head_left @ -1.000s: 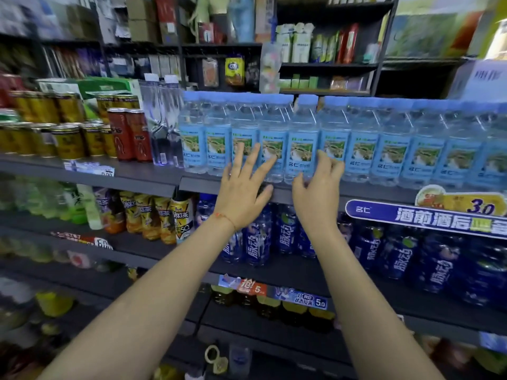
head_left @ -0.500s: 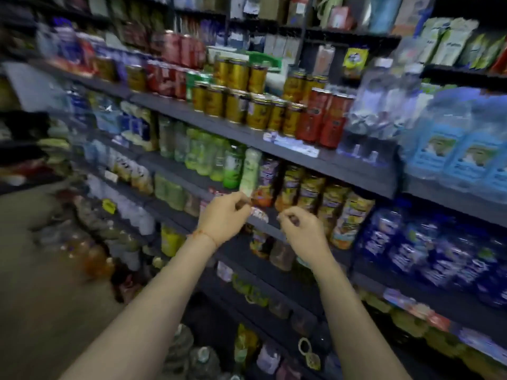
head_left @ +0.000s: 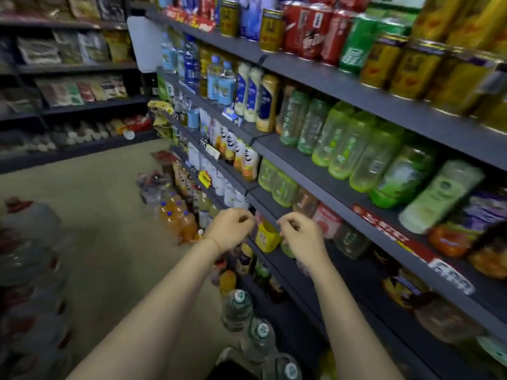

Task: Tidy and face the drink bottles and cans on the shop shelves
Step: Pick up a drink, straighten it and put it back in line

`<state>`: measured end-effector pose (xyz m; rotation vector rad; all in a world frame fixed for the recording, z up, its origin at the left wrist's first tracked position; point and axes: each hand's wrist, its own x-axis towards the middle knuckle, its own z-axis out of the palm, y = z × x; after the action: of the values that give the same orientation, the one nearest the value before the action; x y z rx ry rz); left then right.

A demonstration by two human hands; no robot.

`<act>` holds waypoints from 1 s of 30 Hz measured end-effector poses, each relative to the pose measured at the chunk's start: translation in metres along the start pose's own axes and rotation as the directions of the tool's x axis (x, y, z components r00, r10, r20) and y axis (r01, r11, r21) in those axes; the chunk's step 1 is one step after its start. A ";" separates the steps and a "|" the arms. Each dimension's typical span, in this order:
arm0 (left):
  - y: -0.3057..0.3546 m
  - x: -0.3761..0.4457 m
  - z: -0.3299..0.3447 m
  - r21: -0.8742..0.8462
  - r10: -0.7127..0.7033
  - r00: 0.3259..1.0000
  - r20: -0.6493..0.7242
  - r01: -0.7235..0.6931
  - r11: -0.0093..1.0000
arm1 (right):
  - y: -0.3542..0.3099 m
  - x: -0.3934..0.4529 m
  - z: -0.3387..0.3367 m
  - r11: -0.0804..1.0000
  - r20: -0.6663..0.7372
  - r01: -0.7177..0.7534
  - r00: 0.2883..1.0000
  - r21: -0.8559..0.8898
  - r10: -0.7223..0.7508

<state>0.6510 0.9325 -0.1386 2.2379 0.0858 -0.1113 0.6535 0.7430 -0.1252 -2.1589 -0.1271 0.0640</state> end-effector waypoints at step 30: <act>-0.081 0.568 -0.297 0.074 0.441 0.824 -0.356 -0.445 0.892 | -0.223 0.572 0.186 0.959 -0.399 -0.067 0.916 -0.275 -0.050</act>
<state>1.2226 1.2291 -0.0809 2.1814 -0.2377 0.5612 1.1887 1.0862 -0.0427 -2.4101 0.1206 -0.4193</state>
